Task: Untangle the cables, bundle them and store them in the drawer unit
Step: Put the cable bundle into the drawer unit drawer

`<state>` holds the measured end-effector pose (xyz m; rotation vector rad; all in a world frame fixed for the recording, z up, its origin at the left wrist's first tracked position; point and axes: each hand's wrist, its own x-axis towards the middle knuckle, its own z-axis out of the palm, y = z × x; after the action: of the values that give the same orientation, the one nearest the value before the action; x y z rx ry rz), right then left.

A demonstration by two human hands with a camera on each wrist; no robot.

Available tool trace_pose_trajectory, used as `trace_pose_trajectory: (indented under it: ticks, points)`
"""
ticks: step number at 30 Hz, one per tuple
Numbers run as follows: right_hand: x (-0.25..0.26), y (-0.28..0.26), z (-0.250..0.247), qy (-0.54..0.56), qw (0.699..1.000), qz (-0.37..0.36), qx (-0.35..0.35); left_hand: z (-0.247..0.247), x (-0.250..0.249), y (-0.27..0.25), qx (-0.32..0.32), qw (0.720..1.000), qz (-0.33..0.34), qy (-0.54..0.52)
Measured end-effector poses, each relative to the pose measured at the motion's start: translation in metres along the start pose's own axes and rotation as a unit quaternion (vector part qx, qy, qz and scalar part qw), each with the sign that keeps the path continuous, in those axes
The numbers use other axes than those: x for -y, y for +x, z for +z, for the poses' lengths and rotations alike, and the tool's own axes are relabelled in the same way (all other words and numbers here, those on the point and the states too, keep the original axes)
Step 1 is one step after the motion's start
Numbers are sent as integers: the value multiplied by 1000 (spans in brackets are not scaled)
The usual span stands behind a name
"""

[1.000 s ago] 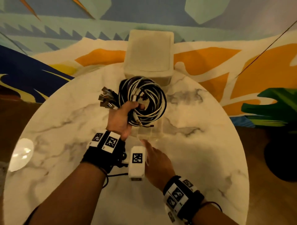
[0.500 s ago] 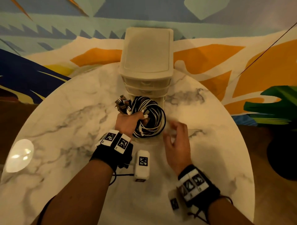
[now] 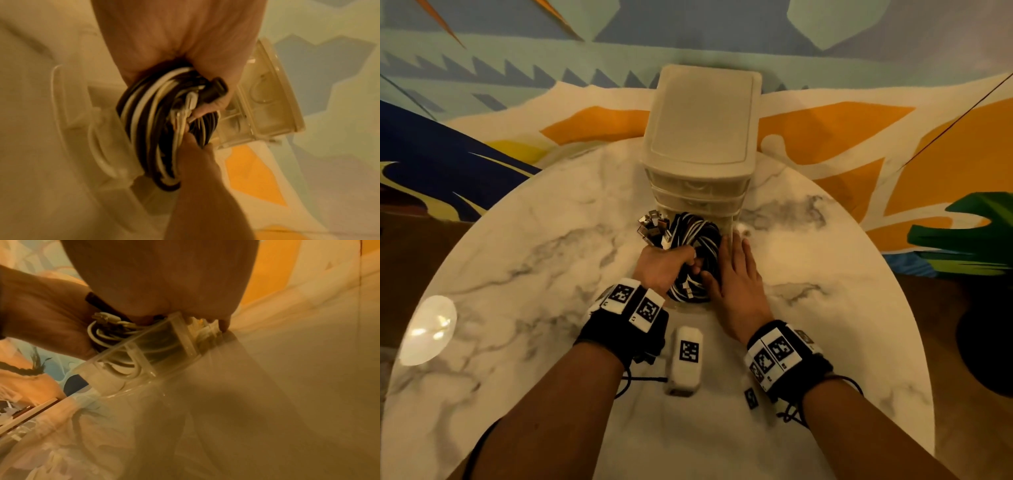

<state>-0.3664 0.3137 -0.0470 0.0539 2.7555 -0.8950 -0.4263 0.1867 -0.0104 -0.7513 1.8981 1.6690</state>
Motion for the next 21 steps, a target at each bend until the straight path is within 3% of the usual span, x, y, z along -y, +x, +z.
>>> trace_pose_trajectory:
  ticks: [2, 4, 7, 10, 15, 21]
  points:
    - [1, -3, -3, 11, 1000, -13, -3, 4, -1, -1, -58, 997, 27, 46]
    - [5, -4, -8, 33, 998, -31, -48, 7, 1, -1, -100, 991, 42, 80]
    - [12, 5, -19, 121, 986, -47, -102, 11, 5, 3, -121, 988, 58, 82]
    - [14, 7, -21, 155, 981, -86, -74, 12, 8, 5, -88, 991, 69, 71]
    - [6, 2, -16, 95, 979, -178, -27, 13, 8, 5, -72, 990, 108, 59]
    - [-3, -1, -29, 179, 975, -129, -15, 13, 13, 9, -54, 990, 125, 46]
